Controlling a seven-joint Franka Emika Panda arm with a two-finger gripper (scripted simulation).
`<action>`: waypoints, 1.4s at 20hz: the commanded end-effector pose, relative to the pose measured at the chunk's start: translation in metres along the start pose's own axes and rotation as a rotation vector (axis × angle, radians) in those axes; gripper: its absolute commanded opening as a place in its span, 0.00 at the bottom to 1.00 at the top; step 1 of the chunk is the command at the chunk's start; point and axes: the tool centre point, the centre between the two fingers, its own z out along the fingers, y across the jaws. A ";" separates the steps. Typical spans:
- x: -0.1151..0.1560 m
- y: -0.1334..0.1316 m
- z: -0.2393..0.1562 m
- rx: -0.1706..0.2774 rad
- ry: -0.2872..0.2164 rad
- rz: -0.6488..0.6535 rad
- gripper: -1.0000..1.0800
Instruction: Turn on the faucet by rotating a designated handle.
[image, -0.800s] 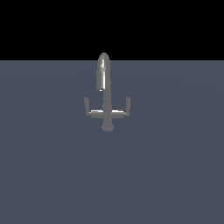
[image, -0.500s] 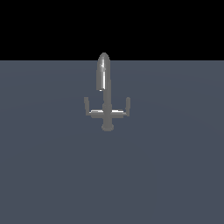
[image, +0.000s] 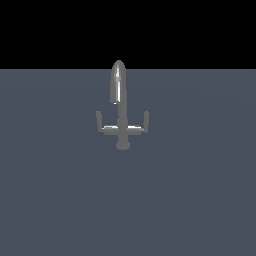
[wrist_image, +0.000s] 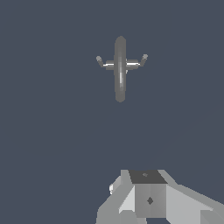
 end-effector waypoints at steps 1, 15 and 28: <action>0.012 0.007 0.005 0.040 -0.016 0.020 0.00; 0.095 0.053 0.050 0.333 -0.129 0.159 0.00; 0.157 0.087 0.106 0.592 -0.228 0.272 0.00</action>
